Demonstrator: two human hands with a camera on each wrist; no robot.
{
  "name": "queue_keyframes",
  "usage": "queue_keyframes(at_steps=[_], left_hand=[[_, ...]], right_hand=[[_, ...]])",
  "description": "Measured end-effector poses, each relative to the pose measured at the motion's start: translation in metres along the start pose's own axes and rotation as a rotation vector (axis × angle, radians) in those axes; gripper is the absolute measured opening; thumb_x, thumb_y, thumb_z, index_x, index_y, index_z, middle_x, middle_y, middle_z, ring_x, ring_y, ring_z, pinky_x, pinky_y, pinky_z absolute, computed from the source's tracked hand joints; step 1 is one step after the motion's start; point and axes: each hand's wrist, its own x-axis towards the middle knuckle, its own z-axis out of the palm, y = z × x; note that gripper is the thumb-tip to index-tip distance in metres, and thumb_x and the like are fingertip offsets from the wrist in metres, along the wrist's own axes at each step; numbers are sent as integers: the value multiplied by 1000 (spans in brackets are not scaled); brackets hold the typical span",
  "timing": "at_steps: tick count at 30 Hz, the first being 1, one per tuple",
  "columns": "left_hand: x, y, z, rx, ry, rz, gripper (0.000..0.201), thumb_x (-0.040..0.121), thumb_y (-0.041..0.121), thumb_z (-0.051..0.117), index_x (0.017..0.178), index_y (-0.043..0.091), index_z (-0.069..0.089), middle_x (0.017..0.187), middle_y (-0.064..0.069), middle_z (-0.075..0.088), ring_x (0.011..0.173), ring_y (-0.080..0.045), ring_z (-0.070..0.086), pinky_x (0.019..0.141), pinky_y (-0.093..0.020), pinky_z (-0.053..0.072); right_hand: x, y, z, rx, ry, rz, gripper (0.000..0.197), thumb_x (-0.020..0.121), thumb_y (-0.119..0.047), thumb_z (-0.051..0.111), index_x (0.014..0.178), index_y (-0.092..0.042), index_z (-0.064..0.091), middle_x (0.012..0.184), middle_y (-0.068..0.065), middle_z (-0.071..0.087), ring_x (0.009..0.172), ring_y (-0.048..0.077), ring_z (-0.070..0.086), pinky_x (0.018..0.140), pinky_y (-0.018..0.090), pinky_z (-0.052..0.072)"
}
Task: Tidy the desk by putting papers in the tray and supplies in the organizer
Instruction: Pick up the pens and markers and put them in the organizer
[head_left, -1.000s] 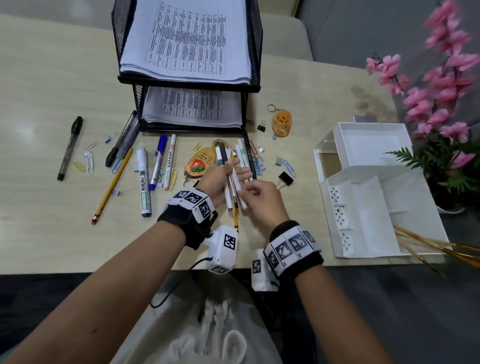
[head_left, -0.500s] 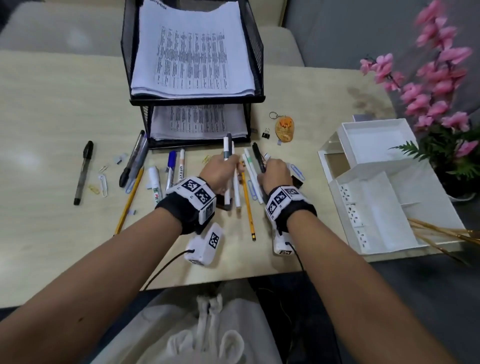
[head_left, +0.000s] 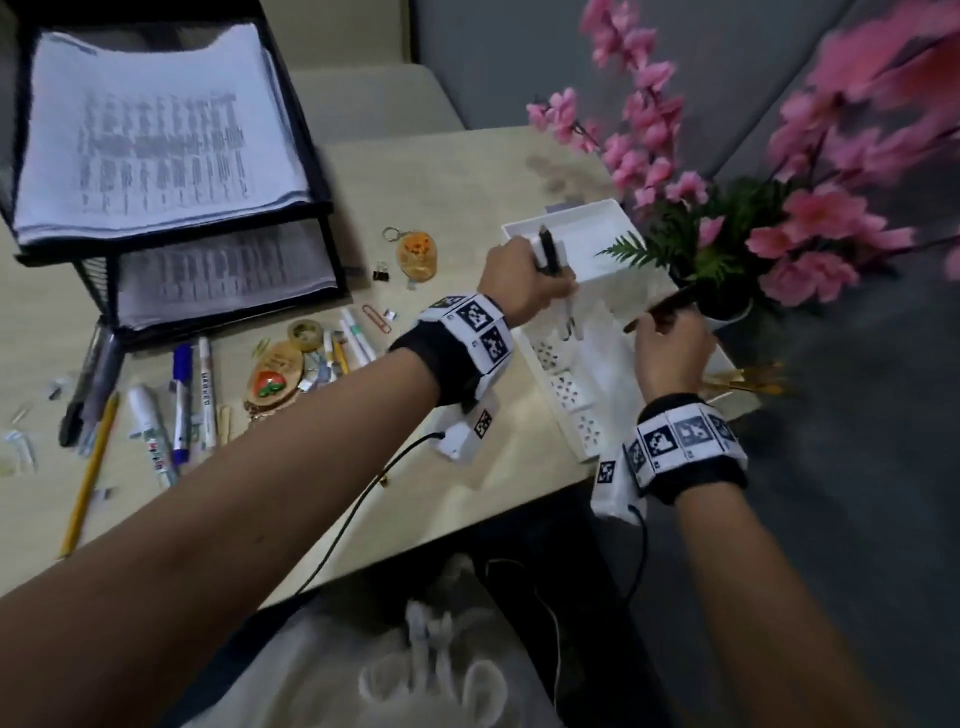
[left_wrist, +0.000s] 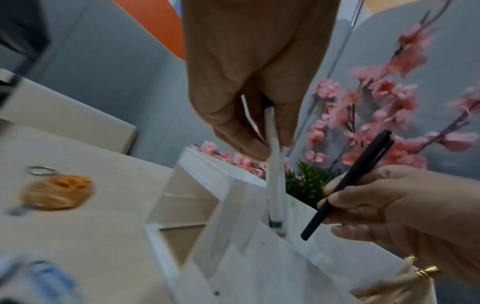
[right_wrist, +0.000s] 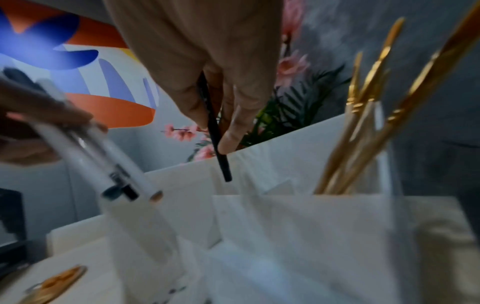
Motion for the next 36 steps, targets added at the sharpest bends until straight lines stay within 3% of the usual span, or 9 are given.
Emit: queue_keyframes(at_steps=[7,12,17,19,21,25,27,30,36], left_hand=[[44,27,76,215,-22,70,19,84,22,67,88,4,63,90,-16,64,98,-31,63,70,-30,41],[60,31,97,474,-105,109,21,90,21,55,88,1,61,115,-20,61,108,-34,57,84,-33,43],[56,24,109,519,-176,22,31,93,17,53,114,-5,55,124,-22,55,114,-36,54,89,-35,44],[54,24,110,519,-206,-4,17,90,15,57,93,-2,56,115,-21,57,111,-36,56,81,-34,44],[51,26,106,517,-215,-19,24,87,12,60,69,3,48,100,-17,57,108,-34,58,74,-30,42],[45,23,90,409,-180,-23,36,88,13,56,57,11,38,79,-9,55,93,-29,57,71,-29,39],[33,17,70,286,-131,-16,14,87,14,57,75,8,59,83,-11,61,94,-29,59,80,-31,48],[9,-4,29,182,-1,-37,25,84,11,61,106,3,68,106,-15,70,103,-27,63,92,-31,49],[-43,-95,-57,-39,227,-292,21,84,6,55,65,13,60,60,-3,64,55,-13,62,63,-25,51]], right_hand=[[37,37,-3,-126,-165,-11,30,93,-10,47,118,2,58,121,21,61,119,36,51,99,38,40],[48,42,-2,-248,-319,-40,34,93,-8,42,126,-1,50,129,22,54,122,38,46,98,37,38],[48,42,1,-262,-395,-54,36,92,-7,41,127,-6,49,127,22,56,120,39,47,95,37,39],[47,43,2,-257,-392,-39,33,91,-7,42,123,-5,52,125,22,57,118,39,48,93,35,40],[46,43,2,-266,-382,-24,30,90,-6,43,119,-3,52,122,23,58,117,37,50,92,34,40],[39,30,-1,-173,-248,-11,31,89,1,42,119,1,50,124,23,54,118,33,49,96,34,39],[29,18,0,-145,-119,-85,33,88,1,44,121,0,49,129,21,50,123,32,44,101,33,33],[1,-11,12,-72,29,-247,35,84,5,46,118,-2,51,127,18,47,123,30,42,99,27,29],[-75,-63,93,25,-459,-389,24,87,2,43,104,0,59,109,19,62,104,32,56,89,33,41]])
